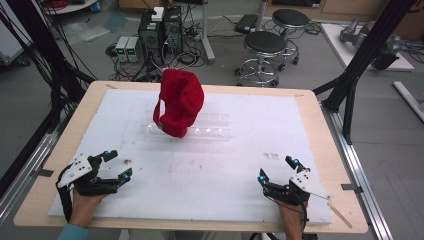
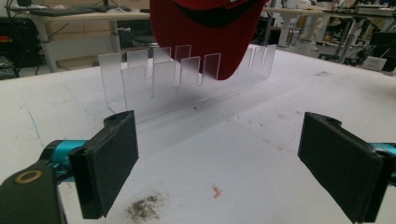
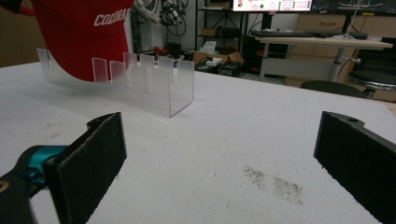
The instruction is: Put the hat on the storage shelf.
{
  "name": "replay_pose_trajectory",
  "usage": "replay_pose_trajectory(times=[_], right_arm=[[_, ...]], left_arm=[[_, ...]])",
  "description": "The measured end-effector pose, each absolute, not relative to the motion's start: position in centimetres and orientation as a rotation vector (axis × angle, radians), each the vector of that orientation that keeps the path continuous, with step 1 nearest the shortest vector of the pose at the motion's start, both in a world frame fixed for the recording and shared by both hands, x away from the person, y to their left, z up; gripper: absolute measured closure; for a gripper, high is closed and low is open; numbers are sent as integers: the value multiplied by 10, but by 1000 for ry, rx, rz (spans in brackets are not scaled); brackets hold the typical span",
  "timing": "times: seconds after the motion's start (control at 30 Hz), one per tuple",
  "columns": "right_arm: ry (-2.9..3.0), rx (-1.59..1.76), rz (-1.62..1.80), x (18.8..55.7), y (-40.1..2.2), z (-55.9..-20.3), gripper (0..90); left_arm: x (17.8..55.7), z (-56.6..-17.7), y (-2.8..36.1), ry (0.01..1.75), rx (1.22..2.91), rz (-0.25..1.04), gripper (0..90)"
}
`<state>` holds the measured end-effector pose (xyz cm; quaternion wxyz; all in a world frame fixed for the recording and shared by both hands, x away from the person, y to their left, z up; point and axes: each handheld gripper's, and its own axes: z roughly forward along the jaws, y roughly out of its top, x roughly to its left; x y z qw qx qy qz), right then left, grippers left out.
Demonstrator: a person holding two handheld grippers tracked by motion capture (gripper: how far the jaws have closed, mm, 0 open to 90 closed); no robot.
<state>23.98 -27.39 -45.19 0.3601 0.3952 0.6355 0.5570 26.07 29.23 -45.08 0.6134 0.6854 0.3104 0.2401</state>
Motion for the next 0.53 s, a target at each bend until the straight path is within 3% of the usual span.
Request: replay_pose_trajectory(times=[0.53], right_arm=[[1630,1013,1427,238,-273,-452,11]], left_arm=[[255,-453,295,716,1508,602,143]])
